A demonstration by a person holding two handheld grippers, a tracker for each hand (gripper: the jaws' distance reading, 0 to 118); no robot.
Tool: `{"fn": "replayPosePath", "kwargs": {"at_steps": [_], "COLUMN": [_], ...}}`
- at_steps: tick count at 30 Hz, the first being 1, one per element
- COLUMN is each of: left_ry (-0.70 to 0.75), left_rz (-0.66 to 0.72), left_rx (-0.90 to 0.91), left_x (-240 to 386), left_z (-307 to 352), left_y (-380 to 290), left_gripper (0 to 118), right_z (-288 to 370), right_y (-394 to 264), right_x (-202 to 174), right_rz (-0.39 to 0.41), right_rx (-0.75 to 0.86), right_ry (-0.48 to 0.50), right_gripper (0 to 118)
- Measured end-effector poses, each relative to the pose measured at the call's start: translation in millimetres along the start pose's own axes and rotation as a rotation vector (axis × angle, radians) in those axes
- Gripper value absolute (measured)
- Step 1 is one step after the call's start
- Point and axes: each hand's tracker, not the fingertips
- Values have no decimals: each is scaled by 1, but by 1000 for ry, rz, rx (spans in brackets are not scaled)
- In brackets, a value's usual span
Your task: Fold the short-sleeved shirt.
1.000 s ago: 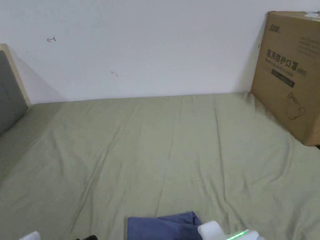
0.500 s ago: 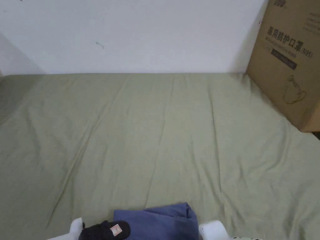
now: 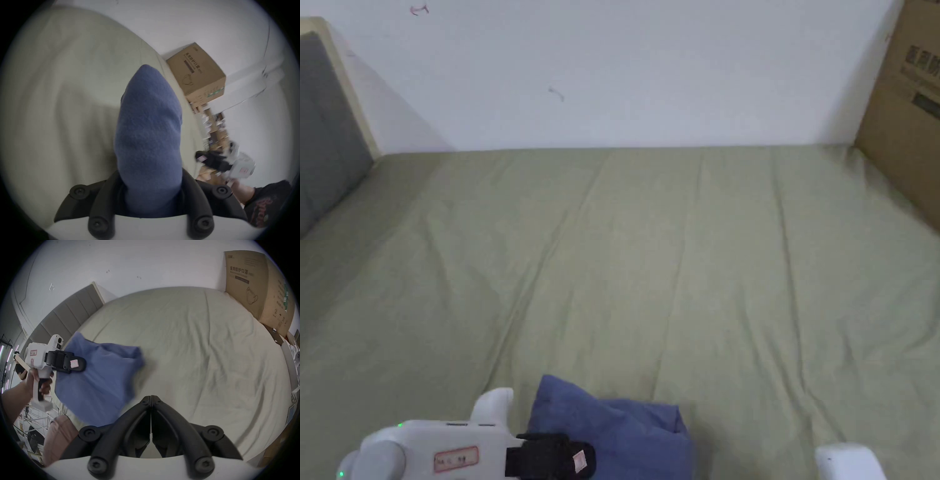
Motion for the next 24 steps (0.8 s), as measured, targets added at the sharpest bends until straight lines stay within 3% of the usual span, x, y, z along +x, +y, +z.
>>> {"fn": "replayPosePath", "kwargs": {"at_steps": [5,10,13,15,16,17,18,20,24], "left_ry": [389,639,775,849,896,933,962,944,771], "left_rz": [-63,-108,-132,-94,-76,-72,-80,-71,-126], "left_rx": [-33,-80,-148,-170,-158,-149,-125,-65,210], "left_x": [-51,-100,-115,-130,-136,-138,-139,-132,-77], "left_z": [113,182,202,214,221,227,234,245,243], "left_y": [35,54,54,52,51,50,49,47,38], "left_gripper": [21,21,22,44,65,99,99,117,112], "right_z": [29,32,28,28,28,28,29,29,33], "right_y": [-3,-8,-6,-5,-3,-2,0,4,8], "right_x": [0,-3,-7,-9,-8,-10,-13,-17,-26], "right_rz": [-16,-22,-72,-106,-107,-102,-89,-64,-46], "right_rx": [38,32,-7,-2,7,12,18,23,46], "right_ry": [-34,-60,-80,-62,-56,-55,-59,-64,-50], "right_gripper": [0,0,0,0,0,0,0,0,0]}}
